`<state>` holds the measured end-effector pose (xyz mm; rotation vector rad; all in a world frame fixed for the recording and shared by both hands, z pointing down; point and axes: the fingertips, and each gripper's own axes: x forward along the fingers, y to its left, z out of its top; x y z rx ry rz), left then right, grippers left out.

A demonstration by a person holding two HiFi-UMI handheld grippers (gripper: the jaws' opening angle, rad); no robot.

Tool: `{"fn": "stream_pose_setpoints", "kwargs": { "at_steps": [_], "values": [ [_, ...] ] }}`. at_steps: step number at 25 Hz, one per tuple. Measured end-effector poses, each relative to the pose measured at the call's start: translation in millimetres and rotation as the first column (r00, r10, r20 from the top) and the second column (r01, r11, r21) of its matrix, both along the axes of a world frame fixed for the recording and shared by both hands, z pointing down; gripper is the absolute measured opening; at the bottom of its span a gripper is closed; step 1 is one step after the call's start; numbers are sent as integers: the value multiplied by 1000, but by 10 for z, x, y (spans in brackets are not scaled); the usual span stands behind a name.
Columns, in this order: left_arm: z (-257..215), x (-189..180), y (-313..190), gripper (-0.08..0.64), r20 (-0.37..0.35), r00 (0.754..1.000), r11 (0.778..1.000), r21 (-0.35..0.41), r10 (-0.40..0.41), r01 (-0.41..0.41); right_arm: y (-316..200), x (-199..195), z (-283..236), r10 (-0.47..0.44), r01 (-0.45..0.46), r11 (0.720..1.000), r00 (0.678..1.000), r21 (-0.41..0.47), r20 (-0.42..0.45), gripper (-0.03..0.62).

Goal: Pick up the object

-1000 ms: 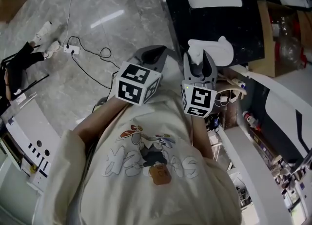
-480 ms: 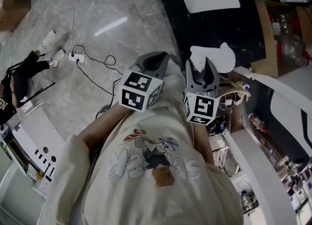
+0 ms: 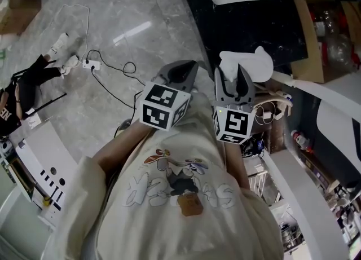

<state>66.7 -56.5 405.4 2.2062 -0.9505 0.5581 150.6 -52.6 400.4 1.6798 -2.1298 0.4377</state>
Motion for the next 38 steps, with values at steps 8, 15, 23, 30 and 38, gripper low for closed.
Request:
{"fn": "stream_pose_setpoints", "kwargs": {
  "at_steps": [8,15,23,30,38],
  "values": [
    [-25,59,504,12,14,1000,1000,5,2,-3,468,77,-105,9,-10,999,1000,32,14,230],
    [-149,123,964,12,14,1000,1000,28,-9,9,1014,113,-158,1,-2,999,1000,37,21,230],
    [-148,207,1482,14,25,999,999,39,-28,27,1439,192,-178,-18,17,998,999,58,27,230],
    [-148,264,1735,12,44,998,998,50,-36,34,1709,165,-186,-34,31,997,999,76,38,230],
    [-273,236,1780,12,67,997,996,84,-29,23,1907,94,-293,-16,8,997,996,82,88,230]
  ]
}}
